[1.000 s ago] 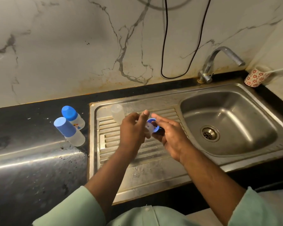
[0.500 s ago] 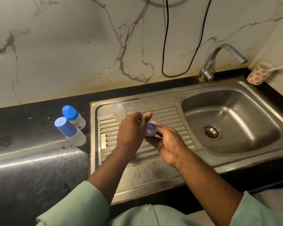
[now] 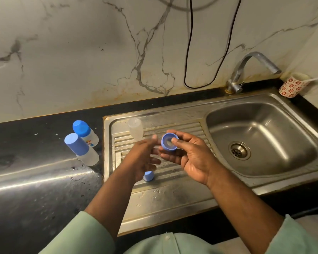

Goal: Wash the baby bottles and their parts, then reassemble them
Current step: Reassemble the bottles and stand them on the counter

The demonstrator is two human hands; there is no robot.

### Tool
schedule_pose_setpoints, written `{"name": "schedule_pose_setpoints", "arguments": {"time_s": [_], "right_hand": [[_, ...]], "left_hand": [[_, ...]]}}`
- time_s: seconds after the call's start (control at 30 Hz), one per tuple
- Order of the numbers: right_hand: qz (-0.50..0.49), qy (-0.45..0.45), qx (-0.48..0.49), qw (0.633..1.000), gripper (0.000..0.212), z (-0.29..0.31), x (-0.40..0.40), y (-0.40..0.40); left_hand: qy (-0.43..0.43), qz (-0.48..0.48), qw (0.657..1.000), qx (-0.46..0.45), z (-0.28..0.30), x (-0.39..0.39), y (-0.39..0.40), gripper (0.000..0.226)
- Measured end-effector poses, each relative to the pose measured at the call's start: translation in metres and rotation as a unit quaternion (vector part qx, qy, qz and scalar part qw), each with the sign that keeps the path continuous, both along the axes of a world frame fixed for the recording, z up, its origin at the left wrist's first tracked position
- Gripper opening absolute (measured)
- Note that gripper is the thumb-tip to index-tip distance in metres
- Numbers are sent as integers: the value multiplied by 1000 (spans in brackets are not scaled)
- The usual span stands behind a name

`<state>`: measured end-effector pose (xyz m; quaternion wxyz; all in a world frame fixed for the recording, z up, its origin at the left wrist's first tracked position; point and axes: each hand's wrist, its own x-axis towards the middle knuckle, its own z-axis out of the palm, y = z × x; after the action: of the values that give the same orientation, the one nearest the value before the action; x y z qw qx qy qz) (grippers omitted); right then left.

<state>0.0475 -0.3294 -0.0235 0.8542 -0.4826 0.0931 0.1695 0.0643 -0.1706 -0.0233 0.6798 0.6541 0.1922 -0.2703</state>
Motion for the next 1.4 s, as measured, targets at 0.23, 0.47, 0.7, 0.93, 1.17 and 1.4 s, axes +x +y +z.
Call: {"name": "schedule_pose_setpoints", "arguments": {"time_s": [0.23, 0.47, 0.7, 0.93, 1.17, 1.4], "right_hand": [[21, -71, -109, 991, 20, 19, -3, 8], [25, -112, -215, 970, 25, 26, -6, 19], [12, -131, -243, 961, 22, 28, -7, 24], [-23, -143, -192, 971, 21, 32, -6, 24], [18, -193, -267, 944, 32, 39, -8, 26], [28, -239, -341, 909, 26, 38, -9, 33]], "left_hand": [[136, -3, 969, -205, 10, -5, -2, 29], [72, 47, 988, -127, 17, -1, -13, 22], [49, 88, 986, -133, 17, -6, -12, 15], [92, 4, 964, -249, 13, -18, 7, 36], [99, 54, 961, -253, 24, -16, 13, 22], [123, 87, 964, -220, 38, -13, 7, 46]]}}
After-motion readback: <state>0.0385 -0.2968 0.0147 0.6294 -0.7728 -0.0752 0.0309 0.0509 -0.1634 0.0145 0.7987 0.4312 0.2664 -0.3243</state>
